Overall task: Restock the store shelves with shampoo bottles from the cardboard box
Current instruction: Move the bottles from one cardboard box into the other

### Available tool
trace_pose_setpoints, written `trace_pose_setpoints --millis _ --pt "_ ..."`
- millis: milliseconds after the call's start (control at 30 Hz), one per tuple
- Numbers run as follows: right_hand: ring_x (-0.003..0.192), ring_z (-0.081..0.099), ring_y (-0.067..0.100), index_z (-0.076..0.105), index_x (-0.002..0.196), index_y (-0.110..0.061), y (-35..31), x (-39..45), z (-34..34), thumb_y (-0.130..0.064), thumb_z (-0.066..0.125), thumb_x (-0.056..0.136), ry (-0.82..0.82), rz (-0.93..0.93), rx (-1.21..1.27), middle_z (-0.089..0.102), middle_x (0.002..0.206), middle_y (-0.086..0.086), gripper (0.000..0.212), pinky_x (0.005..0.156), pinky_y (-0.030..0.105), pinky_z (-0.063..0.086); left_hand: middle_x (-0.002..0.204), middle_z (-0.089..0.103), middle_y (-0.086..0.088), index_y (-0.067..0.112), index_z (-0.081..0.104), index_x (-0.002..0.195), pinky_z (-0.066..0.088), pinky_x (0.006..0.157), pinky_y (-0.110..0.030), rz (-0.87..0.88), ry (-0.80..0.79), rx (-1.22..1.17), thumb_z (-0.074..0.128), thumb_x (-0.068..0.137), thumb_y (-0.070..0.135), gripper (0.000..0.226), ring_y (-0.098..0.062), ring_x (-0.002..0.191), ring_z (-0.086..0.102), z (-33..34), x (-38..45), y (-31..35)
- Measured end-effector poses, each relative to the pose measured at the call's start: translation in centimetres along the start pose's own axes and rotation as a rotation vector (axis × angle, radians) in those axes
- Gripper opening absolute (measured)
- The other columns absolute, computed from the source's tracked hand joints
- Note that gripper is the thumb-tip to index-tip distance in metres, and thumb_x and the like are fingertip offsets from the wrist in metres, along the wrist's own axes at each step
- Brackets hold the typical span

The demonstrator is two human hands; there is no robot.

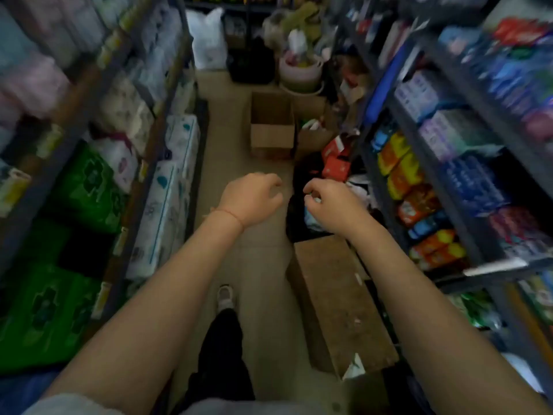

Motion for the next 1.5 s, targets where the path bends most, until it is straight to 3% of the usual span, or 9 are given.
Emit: trace_pose_setpoints --millis 133,233,433,733,867,1067,1267,1400,1500 --pt "0.105 0.058 0.023 0.059 0.126 -0.020 0.5 11.0 5.0 -0.026 0.050 0.098 -0.095 0.054 0.025 0.058 0.118 0.004 0.030 0.087 0.038 0.049 0.129 0.064 -0.005 0.022 0.059 0.136 0.051 0.091 -0.036 -0.138 -0.077 -0.132 0.052 0.097 0.032 0.041 -0.024 0.115 0.060 2.0 7.1 -10.1" --pt "0.101 0.058 0.019 0.058 0.127 -0.021 1.5 19.1 5.8 -0.027 0.050 0.099 -0.120 0.125 0.063 0.056 0.117 0.001 0.030 0.083 0.032 0.048 0.129 0.063 -0.006 0.022 0.057 0.138 0.050 0.089 -0.031 -0.203 -0.180 -0.240 0.052 0.098 0.030 0.041 -0.023 0.112 0.060 1.9 13.7 -15.2" --pt "0.098 0.057 0.019 0.060 0.125 -0.017 4.6 32.8 4.2 -0.026 0.052 0.097 -0.104 0.224 0.161 0.054 0.114 0.002 0.030 0.084 0.035 0.049 0.126 0.064 -0.006 0.021 0.058 0.137 0.051 0.092 -0.034 -0.170 -0.246 -0.285 0.054 0.097 0.028 0.040 -0.024 0.109 0.062 -1.1 29.4 -19.0" --pt "0.101 0.057 0.020 0.060 0.124 -0.015 19.8 56.8 4.4 -0.023 0.050 0.098 0.009 0.390 0.319 0.055 0.113 0.004 0.028 0.080 0.029 0.044 0.123 0.064 0.000 0.023 0.056 0.138 0.054 0.093 -0.040 -0.050 -0.359 -0.225 0.052 0.100 0.029 0.038 -0.017 0.107 0.062 2.0 58.7 -22.8" --pt "0.108 0.057 0.025 0.060 0.124 -0.013 28.3 69.5 6.3 -0.022 0.051 0.098 -0.063 0.469 0.390 0.056 0.119 0.009 0.028 0.087 0.036 0.049 0.125 0.065 -0.004 0.022 0.058 0.136 0.052 0.095 -0.038 -0.051 -0.431 -0.163 0.053 0.100 0.028 0.037 -0.021 0.113 0.061 5.8 74.6 -24.5" --pt "0.103 0.058 0.024 0.061 0.118 -0.016 39.9 84.6 9.9 -0.023 0.052 0.097 -0.125 0.600 0.418 0.057 0.117 0.006 0.024 0.088 0.038 0.050 0.123 0.066 0.001 0.024 0.062 0.129 0.050 0.090 -0.031 -0.057 -0.511 -0.218 0.054 0.099 0.027 0.031 -0.016 0.109 0.062 13.8 93.9 -27.5" --pt "0.092 0.061 0.025 0.059 0.106 -0.014 52.9 95.9 22.0 -0.021 0.049 0.096 -0.125 0.748 0.516 0.062 0.103 0.008 0.016 0.079 0.037 0.052 0.115 0.066 0.001 0.021 0.062 0.126 0.048 0.085 -0.030 -0.152 -0.545 -0.370 0.054 0.100 0.024 0.027 -0.016 0.102 0.062 28.4 108.3 -34.4" --pt "0.108 0.057 0.027 0.054 0.125 -0.007 61.6 102.6 31.6 -0.014 0.049 0.098 -0.062 0.843 0.591 0.058 0.119 0.011 0.029 0.084 0.031 0.046 0.107 0.054 0.019 0.023 0.050 0.132 0.041 0.083 -0.019 -0.246 -0.508 -0.560 0.058 0.099 0.022 0.034 -0.003 0.098 0.055 39.6 115.0 -39.2" --pt "0.119 0.053 0.025 0.044 0.139 -0.014 67.3 106.3 37.7 -0.017 0.052 0.097 0.001 0.907 0.690 0.053 0.134 0.010 0.042 0.096 0.034 0.045 0.111 0.052 0.022 0.021 0.037 0.143 0.045 0.070 -0.008 -0.406 -0.442 -0.831 0.063 0.096 0.016 0.054 -0.010 0.116 0.057 47.2 117.9 -42.4"
Point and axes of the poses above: each hand's wrist, its own x-axis towards the middle knuckle, its own z-axis out of the palm, y = z × x, the point moved 10 cm from there along x, towards the middle knuckle
